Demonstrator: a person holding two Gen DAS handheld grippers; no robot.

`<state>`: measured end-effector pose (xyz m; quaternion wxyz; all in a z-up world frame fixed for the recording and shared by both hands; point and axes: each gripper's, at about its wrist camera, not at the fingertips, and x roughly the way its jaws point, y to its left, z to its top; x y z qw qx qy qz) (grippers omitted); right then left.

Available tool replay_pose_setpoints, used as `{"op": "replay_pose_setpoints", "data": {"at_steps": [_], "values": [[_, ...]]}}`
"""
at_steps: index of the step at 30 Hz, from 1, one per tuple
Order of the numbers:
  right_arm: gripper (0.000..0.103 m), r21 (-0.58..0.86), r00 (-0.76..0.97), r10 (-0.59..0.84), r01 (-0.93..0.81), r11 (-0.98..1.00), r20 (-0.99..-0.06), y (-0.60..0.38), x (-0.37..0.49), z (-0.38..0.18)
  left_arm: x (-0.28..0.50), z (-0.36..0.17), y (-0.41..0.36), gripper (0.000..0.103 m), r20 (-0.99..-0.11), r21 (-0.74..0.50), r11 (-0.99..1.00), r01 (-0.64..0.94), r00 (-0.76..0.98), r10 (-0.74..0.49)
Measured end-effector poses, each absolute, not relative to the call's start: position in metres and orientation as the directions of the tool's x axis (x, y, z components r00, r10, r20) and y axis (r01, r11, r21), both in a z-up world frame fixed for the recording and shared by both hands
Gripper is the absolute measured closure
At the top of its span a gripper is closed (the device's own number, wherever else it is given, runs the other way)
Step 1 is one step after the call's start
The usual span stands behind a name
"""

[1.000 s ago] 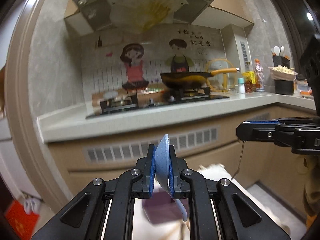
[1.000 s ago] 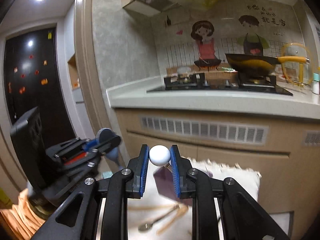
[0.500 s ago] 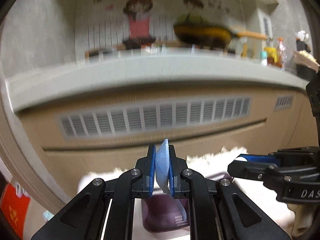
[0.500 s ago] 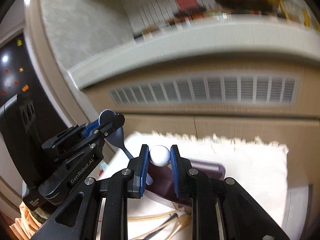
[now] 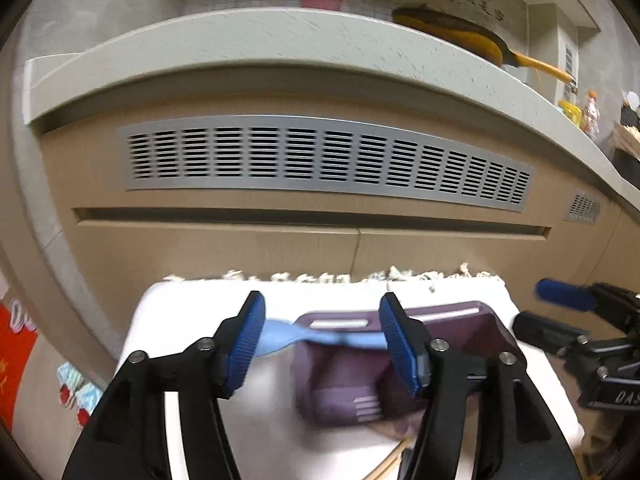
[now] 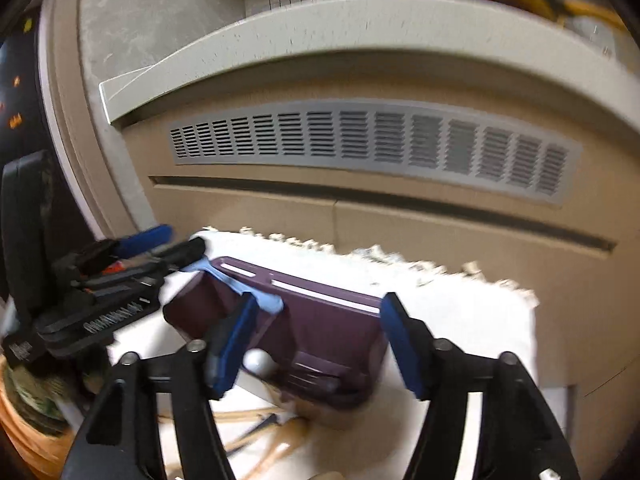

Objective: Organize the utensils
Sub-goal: 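Carry both items over the purple caddy and open both tools to drop them in, then grasp the dark metal spoon with the left tool while the right tool grasps the wooden spoon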

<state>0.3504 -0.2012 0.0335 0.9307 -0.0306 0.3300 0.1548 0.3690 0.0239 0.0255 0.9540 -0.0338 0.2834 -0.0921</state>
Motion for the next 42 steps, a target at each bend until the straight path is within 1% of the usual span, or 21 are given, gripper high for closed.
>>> {"op": "replay_pose_setpoints", "data": {"at_steps": [1,3,5,7,9,12,15,18,21,23,25,27,29,31,33,36,40,42], "values": [[0.031,0.018,0.748,0.247,-0.3,0.954,-0.616,-0.203,0.343,0.034,0.36,0.025,0.026,0.034,-0.534,-0.11,0.983,0.15,0.825,-0.185],[0.019,-0.034,0.766,0.211,-0.291,0.956,-0.607,-0.203,0.329,0.033,0.342,0.022,0.03,0.032,-0.535,-0.095,0.984,0.151,0.826,-0.178],[0.015,-0.096,0.779,0.177,-0.29,0.952,-0.602,-0.203,0.31,0.027,0.324,0.016,0.031,0.032,-0.549,-0.079,0.984,0.161,0.817,-0.178],[0.013,-0.146,0.784,0.144,-0.286,0.947,-0.604,-0.203,0.296,0.019,0.303,0.007,0.033,0.032,-0.568,-0.077,0.98,0.181,0.8,-0.193],[0.008,-0.189,0.782,0.111,-0.281,0.941,-0.613,-0.204,0.282,0.008,0.286,-0.005,0.032,0.032,-0.596,-0.074,0.974,0.213,0.774,-0.215],[0.006,-0.224,0.78,0.077,-0.27,0.936,-0.621,-0.209,0.263,-0.008,0.267,-0.025,0.026,0.032,-0.645,-0.076,0.958,0.278,0.719,-0.259],[0.005,-0.22,0.751,0.082,-0.294,0.93,-0.656,-0.215,0.246,-0.028,0.253,-0.042,0.021,0.032,-0.686,-0.091,0.94,0.328,0.664,-0.298],[0.005,-0.203,0.719,0.087,-0.307,0.93,-0.689,-0.225,0.233,-0.044,0.246,-0.053,0.023,0.032,-0.708,-0.106,0.941,0.322,0.64,-0.299],[0.005,-0.15,0.682,0.103,-0.302,0.941,-0.724,-0.24,0.223,-0.056,0.247,-0.057,0.029,0.032,-0.721,-0.132,0.951,0.281,0.631,-0.286],[0.005,-0.127,0.674,0.108,-0.29,0.948,-0.731,-0.246,0.219,-0.06,0.247,-0.057,0.03,0.032,-0.727,-0.155,0.952,0.263,0.622,-0.29],[0.005,-0.101,0.666,0.125,-0.29,0.952,-0.735,-0.252,0.212,-0.063,0.248,-0.059,0.026,0.032,-0.734,-0.158,0.948,0.277,0.609,-0.301],[0.005,-0.097,0.659,0.127,-0.293,0.951,-0.742,-0.256,0.206,-0.067,0.245,-0.063,0.018,0.032,-0.738,-0.136,0.939,0.315,0.6,-0.308],[0.005,-0.11,0.652,0.124,-0.305,0.946,-0.748,-0.257,0.199,-0.07,0.24,-0.07,0.006,0.036,-0.753,-0.095,0.923,0.372,0.58,-0.311],[0.005,-0.127,0.648,0.121,-0.322,0.938,-0.752,-0.259,0.192,-0.074,0.235,-0.078,-0.004,0.055,-0.775,-0.06,0.904,0.423,0.551,-0.31],[0.005,-0.145,0.647,0.115,-0.334,0.931,-0.754,-0.261,0.187,-0.076,0.235,-0.085,-0.009,0.061,-0.794,-0.056,0.895,0.443,0.523,-0.309],[0.005,-0.151,0.644,0.111,-0.338,0.929,-0.757,-0.265,0.183,-0.078,0.237,-0.092,-0.01,0.062,-0.813,-0.077,0.893,0.443,0.491,-0.313],[0.005,-0.126,0.635,0.127,-0.338,0.933,-0.762,-0.265,0.182,-0.082,0.245,-0.091,-0.011,0.062,-0.811,-0.13,0.904,0.407,0.48,-0.333],[0.005,-0.114,0.63,0.136,-0.34,0.934,-0.765,-0.264,0.183,-0.083,0.254,-0.089,-0.013,0.062,-0.808,-0.136,0.912,0.386,0.49,-0.327]]}}
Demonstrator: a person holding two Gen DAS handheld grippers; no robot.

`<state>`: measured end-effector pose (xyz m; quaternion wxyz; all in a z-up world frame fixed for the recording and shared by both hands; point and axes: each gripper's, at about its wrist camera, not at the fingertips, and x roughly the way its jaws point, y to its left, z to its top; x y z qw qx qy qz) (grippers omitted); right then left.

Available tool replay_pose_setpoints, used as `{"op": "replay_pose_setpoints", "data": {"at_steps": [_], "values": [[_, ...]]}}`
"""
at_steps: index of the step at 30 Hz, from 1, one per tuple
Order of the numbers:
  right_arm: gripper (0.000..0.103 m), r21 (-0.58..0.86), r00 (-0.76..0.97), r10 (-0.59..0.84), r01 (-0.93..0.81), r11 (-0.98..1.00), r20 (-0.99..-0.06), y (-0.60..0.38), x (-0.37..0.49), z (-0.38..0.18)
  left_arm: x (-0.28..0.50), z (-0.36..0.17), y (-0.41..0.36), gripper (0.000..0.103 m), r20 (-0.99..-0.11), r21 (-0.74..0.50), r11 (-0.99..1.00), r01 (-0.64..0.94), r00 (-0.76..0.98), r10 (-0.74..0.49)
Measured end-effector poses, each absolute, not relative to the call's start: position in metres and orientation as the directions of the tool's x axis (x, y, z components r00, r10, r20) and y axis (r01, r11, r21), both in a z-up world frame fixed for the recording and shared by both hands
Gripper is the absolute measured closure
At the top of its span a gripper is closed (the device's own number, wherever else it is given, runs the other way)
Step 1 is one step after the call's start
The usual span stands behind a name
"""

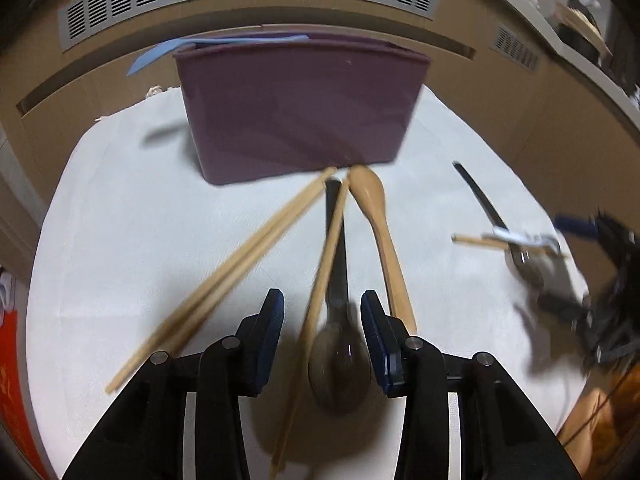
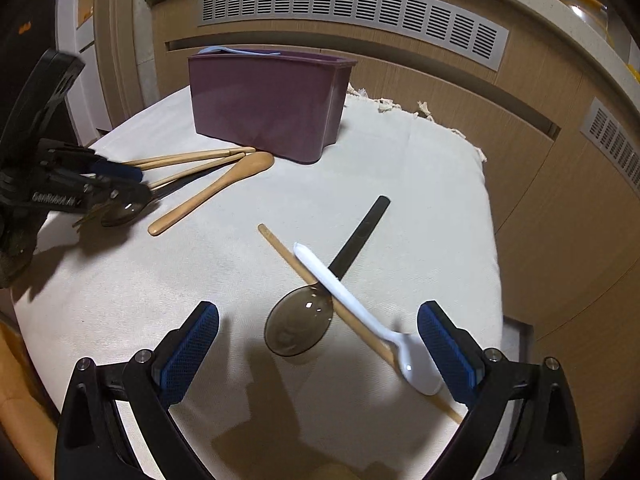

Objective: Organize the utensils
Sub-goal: 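Grasp the dark metal spoon with the left tool while the right tool grasps the wooden spoon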

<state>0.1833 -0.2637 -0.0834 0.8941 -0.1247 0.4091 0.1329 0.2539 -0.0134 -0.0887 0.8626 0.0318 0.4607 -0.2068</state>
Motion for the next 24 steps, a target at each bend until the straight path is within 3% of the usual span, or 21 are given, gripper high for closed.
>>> {"op": "replay_pose_setpoints", "data": {"at_steps": [7,15,24], "values": [[0.005,-0.094,0.63,0.154,-0.342,0.935,-0.761,-0.258,0.182,-0.084,0.291,-0.092,-0.053,0.063,-0.841,-0.09,0.898,0.431,0.45,-0.3],[0.005,-0.092,0.648,0.159,-0.335,0.938,-0.745,-0.26,0.178,-0.08,0.314,-0.096,-0.065,0.09,-0.861,-0.054,0.923,0.38,0.451,-0.237],[0.005,-0.035,0.66,0.222,-0.354,0.935,-0.718,-0.217,0.226,-0.055,0.266,-0.074,-0.01,0.09,-0.775,-0.138,0.958,0.253,0.574,-0.263]]}}
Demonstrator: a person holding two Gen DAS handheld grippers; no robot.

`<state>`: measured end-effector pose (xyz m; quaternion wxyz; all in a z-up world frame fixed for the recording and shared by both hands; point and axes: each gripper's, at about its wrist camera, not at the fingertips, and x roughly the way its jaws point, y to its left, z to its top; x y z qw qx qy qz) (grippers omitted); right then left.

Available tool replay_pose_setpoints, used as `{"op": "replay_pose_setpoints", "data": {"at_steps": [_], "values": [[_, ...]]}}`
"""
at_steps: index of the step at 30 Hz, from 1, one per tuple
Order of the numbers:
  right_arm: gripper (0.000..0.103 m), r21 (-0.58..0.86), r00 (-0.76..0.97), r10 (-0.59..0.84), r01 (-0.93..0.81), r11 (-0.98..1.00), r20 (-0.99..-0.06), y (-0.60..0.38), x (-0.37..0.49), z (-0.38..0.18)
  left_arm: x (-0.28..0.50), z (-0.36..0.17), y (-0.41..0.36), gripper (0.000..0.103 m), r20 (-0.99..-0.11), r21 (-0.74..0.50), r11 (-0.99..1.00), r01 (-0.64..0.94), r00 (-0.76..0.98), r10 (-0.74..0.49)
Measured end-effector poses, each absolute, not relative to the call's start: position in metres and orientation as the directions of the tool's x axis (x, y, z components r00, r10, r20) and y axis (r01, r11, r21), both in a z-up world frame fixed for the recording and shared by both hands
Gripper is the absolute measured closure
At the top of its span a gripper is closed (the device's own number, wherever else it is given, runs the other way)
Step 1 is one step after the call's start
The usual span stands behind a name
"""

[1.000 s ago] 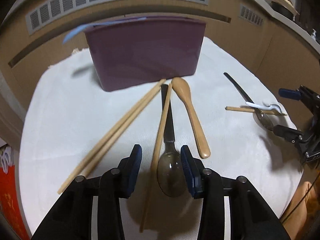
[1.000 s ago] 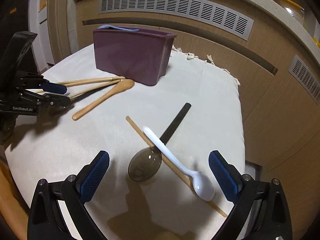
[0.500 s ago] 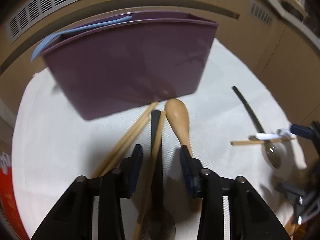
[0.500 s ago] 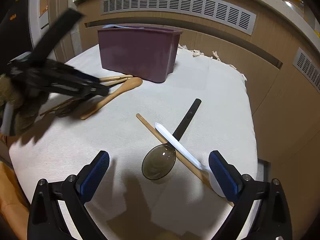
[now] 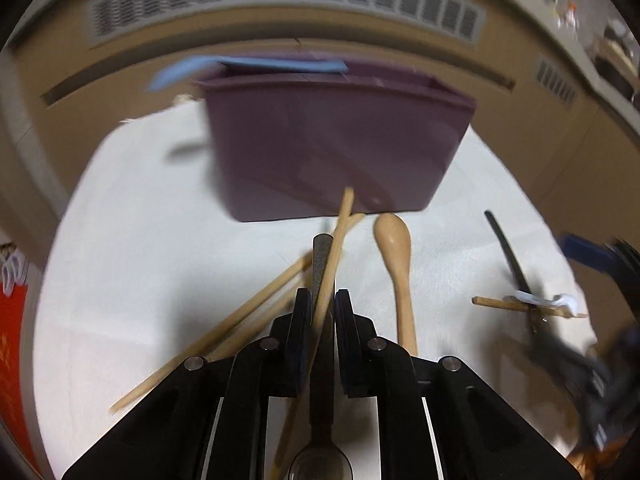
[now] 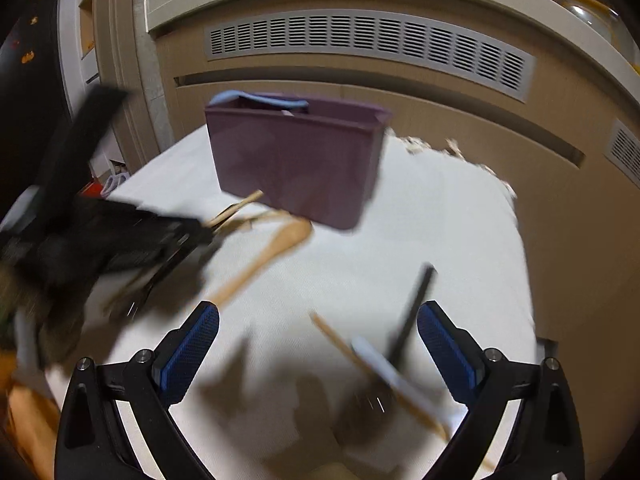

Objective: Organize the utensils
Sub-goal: 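Grasp the dark metal spoon with the left tool while the right tool grasps the wooden spoon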

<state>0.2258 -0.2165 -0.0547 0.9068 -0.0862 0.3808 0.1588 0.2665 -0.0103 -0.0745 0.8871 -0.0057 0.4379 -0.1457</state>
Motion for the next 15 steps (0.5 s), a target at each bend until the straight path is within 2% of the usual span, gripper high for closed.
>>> {"op": "replay_pose_setpoints", "data": {"at_steps": [4,6,8,11,15], "values": [[0.008,-0.017,0.631,0.19,-0.307,0.952,-0.752,-0.188,0.271,-0.063,0.248,-0.062,0.016,0.09,-0.729,-0.174,0.96,0.221,0.626,-0.276],[0.02,0.002,0.6,0.156,-0.249,0.968,-0.785,-0.181,0.296,-0.074,0.242,-0.06,0.025,0.09,-0.714,-0.185,0.959,0.214,0.642,-0.281],[0.027,0.018,0.571,0.122,-0.183,0.983,-0.812,-0.179,0.314,-0.085,0.237,-0.056,0.026,0.09,-0.704,-0.197,0.957,0.211,0.65,-0.288],[0.028,0.082,0.522,0.135,-0.123,0.989,-0.842,-0.178,0.33,-0.101,0.235,-0.055,0.031,0.09,-0.692,-0.217,0.953,0.21,0.656,-0.302],[0.027,0.016,0.525,0.087,-0.139,0.99,-0.847,-0.16,0.333,-0.109,0.235,-0.058,0.039,0.09,-0.685,-0.235,0.949,0.21,0.657,-0.315]]}}
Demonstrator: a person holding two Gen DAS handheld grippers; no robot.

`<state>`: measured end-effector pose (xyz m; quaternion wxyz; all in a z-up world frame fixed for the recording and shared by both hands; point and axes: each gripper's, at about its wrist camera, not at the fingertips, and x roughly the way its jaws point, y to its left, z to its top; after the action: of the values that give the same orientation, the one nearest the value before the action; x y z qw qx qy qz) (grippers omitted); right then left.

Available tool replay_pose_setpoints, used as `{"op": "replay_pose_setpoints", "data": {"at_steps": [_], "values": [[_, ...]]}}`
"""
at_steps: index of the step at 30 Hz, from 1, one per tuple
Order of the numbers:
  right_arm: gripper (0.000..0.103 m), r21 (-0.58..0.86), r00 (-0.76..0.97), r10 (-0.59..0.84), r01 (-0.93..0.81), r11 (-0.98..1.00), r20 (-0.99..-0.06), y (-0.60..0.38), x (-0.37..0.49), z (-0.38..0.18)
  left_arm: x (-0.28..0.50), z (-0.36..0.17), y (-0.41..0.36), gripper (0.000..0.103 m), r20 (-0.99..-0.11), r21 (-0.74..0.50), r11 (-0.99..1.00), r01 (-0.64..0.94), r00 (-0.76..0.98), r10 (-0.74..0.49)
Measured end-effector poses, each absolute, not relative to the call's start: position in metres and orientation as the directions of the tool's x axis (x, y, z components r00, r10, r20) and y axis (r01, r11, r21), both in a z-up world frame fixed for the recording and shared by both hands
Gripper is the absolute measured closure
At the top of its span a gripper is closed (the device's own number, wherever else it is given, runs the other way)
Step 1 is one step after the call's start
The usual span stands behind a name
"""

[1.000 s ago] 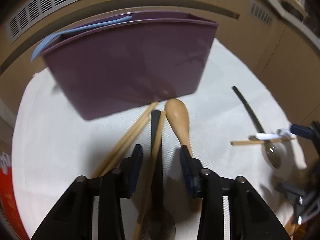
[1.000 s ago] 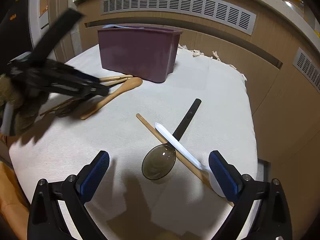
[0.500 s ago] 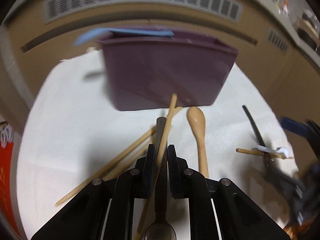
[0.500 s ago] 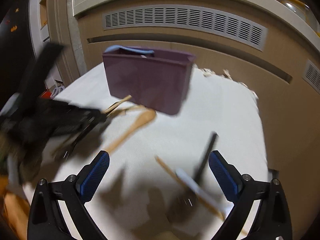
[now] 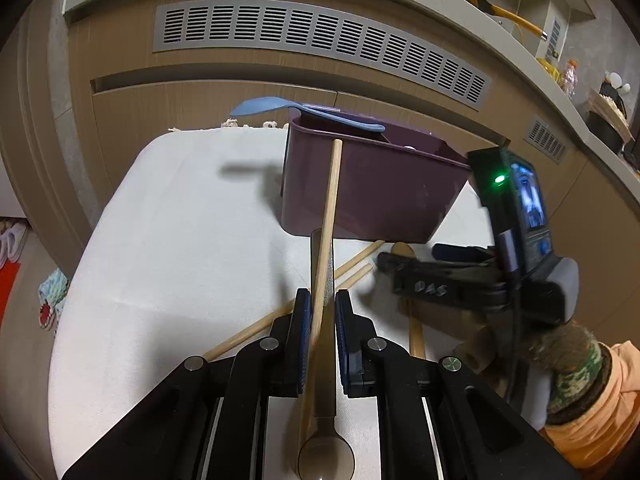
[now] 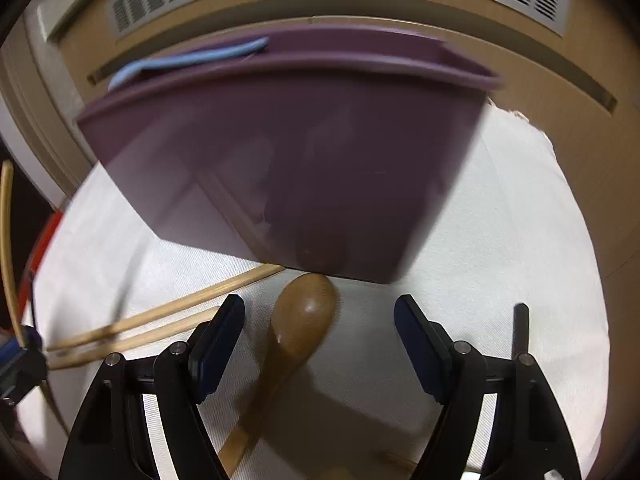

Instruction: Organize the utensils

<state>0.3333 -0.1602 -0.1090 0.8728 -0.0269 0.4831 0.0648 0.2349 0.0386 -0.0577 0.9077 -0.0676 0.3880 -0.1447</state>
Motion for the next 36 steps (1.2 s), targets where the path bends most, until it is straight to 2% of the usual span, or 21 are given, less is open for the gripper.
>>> {"op": "replay_pose_setpoints", "data": {"at_steps": [2,4,5,6,12,19,22,24,30,36], "values": [[0.03,-0.021,0.535,0.063,-0.15,0.989,-0.843,-0.153,0.332,-0.11,0.234,-0.058,0.041,0.09,-0.684,-0.243,0.947,0.21,0.655,-0.321],[0.042,-0.015,0.532,0.078,-0.168,0.986,-0.843,-0.152,0.33,-0.109,0.234,-0.058,0.039,0.09,-0.685,-0.245,0.946,0.211,0.654,-0.323],[0.059,-0.017,0.531,0.083,-0.181,0.983,-0.843,-0.151,0.329,-0.108,0.234,-0.058,0.038,0.09,-0.685,-0.245,0.946,0.21,0.653,-0.322],[0.07,-0.021,0.531,0.086,-0.192,0.981,-0.843,-0.15,0.326,-0.106,0.234,-0.057,0.037,0.09,-0.685,-0.245,0.946,0.211,0.653,-0.323],[0.071,-0.019,0.532,0.133,-0.271,0.962,-0.836,-0.152,0.297,-0.094,0.225,-0.044,0.031,0.09,-0.672,-0.234,0.945,0.229,0.665,-0.327],[0.074,-0.039,0.637,0.192,-0.33,0.943,-0.746,-0.164,0.233,-0.038,0.199,-0.009,0.017,0.091,-0.623,-0.204,0.942,0.267,0.707,-0.335],[0.079,-0.056,0.68,0.207,-0.343,0.937,-0.703,-0.168,0.211,-0.012,0.184,0.014,0.009,0.091,-0.585,-0.186,0.938,0.293,0.734,-0.346],[0.095,-0.068,0.711,0.211,-0.343,0.937,-0.671,-0.173,0.198,0.007,0.176,0.027,0.004,0.091,-0.564,-0.173,0.935,0.31,0.747,-0.352],[0.096,-0.088,0.768,0.227,-0.345,0.935,-0.599,-0.183,0.181,0.047,0.156,0.067,-0.008,0.091,-0.498,-0.116,0.932,0.344,0.792,-0.354],[0.095,-0.061,0.742,0.221,-0.332,0.941,-0.633,-0.204,0.186,0.04,0.168,0.049,-0.009,0.089,-0.573,-0.111,0.934,0.339,0.746,-0.339]]}}
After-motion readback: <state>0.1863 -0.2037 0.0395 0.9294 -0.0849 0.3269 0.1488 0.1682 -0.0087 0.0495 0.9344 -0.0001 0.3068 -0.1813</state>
